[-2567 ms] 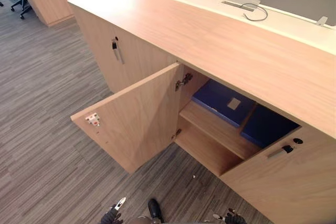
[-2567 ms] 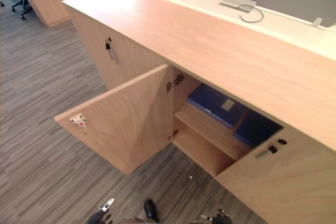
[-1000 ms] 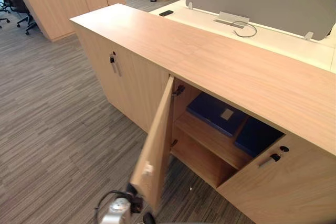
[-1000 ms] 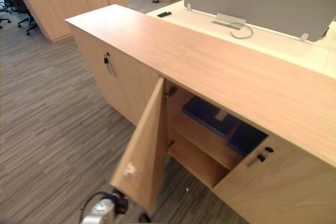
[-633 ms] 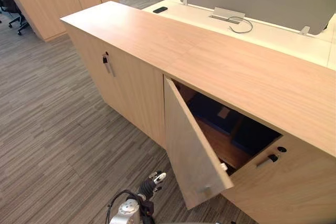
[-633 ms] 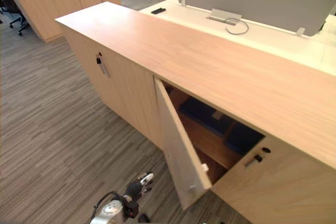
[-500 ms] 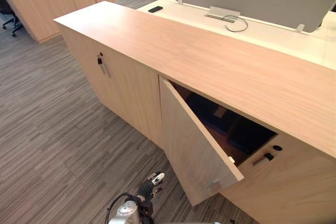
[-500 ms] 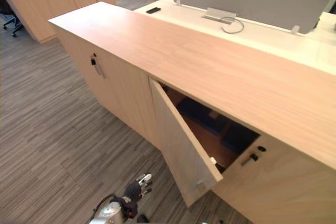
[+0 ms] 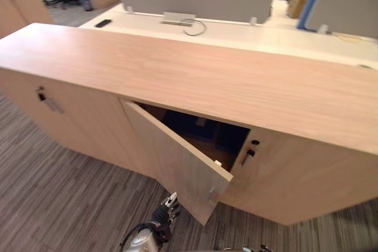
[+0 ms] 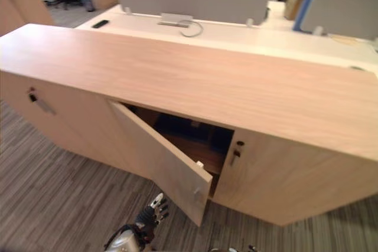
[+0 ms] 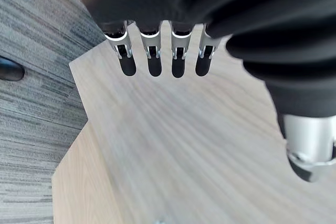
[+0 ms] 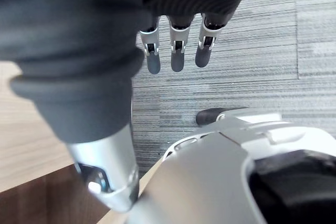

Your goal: Walk over to the cabinet, pick up the folder, carry it to the office cabinet, place the folder inside the office cabinet, then close the office cabinet door

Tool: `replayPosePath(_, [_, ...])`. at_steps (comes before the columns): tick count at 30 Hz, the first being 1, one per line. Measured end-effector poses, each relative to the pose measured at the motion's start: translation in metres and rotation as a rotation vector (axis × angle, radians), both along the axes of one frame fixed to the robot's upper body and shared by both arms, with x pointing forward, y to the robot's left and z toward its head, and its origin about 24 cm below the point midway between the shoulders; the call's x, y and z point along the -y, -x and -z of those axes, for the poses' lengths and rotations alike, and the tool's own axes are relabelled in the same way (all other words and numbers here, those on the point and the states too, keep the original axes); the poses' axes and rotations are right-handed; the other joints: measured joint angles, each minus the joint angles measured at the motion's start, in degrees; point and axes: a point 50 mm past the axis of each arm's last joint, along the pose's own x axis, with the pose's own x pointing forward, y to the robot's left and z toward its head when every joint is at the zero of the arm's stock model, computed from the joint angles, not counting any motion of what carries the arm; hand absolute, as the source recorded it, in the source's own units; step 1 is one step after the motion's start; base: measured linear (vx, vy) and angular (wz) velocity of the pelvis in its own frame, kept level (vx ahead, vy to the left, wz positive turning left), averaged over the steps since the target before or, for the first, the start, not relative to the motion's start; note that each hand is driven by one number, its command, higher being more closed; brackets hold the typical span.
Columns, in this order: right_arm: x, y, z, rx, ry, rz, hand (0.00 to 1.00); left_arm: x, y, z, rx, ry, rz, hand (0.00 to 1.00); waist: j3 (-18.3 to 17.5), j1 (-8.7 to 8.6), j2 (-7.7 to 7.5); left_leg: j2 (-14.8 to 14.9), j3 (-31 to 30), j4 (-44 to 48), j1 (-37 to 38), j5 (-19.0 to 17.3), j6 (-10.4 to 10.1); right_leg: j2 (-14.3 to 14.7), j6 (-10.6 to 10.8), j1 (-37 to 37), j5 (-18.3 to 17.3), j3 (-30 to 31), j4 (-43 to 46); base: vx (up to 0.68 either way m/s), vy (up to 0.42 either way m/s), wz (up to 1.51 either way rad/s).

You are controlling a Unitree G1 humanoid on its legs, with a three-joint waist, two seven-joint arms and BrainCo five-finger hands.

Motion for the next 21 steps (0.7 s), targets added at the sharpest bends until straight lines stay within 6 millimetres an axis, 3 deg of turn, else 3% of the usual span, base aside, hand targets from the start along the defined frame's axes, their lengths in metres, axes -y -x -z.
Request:
replayPosePath(3, [-0.003,0.002,0.001,-0.005,-0.002,0.001,0.00,-0.013,-0.001,0.000,0.007,-0.023,-0.044,0.00,-0.66,0.10,-1.20,-1.69,5.83,-3.59,3.70,0.57,1.16,-2.04,1.90,0.29,1.52,4.98,-2.42,0.10,0.208,-0.93])
replayPosePath(6, [-0.001,0.004,0.001,-0.007,0.000,0.013,0.00,-0.020,-0.002,-0.001,0.014,-0.044,-0.052,0.00,-1.32,-0.83,-0.92,-3.66,9.02,-7.47,7.48,1.50,2.49,-4.02,2.98,0.87,2.12,6.81,-3.82,0.14,0.172,-0.46])
replayPosePath(9, [-0.003,0.005,0.001,-0.011,-0.006,0.021,0.00,-0.024,-0.004,-0.002,0.024,-0.067,-0.043,0.00,-1.72,-1.10,-0.67,-4.23,11.02,-10.39,10.64,1.89,2.79,-4.23,3.35,1.74,2.37,8.30,-4.27,0.09,0.080,-0.38])
replayPosePath(13, [-0.003,0.005,0.001,-0.008,-0.006,0.022,0.00,-0.025,-0.027,-0.012,0.089,-0.123,-0.023,0.00,-1.89,-1.42,-0.63,-4.25,12.44,-11.26,10.53,2.13,2.92,-4.18,3.50,0.13,2.49,9.12,-3.89,0.01,0.032,-0.20])
replayPosePath(17, [-0.003,0.004,0.001,-0.005,-0.005,0.022,0.00,-0.044,-0.049,-0.024,0.138,-0.173,-0.142,0.00,-1.95,-2.60,-0.63,-4.22,13.34,-13.06,10.14,3.10,2.89,-3.98,3.50,-1.61,3.20,9.71,-4.00,-0.04,0.000,-0.14])
replayPosePath(21, [-0.003,0.005,0.001,-0.013,-0.005,0.024,0.00,-0.055,-0.052,-0.029,0.163,-0.199,-0.235,0.00,-1.98,-2.56,-0.64,-3.92,15.16,-13.32,10.15,3.17,2.80,-3.64,3.60,-1.35,6.01,9.52,-7.08,-0.03,0.004,-0.21])
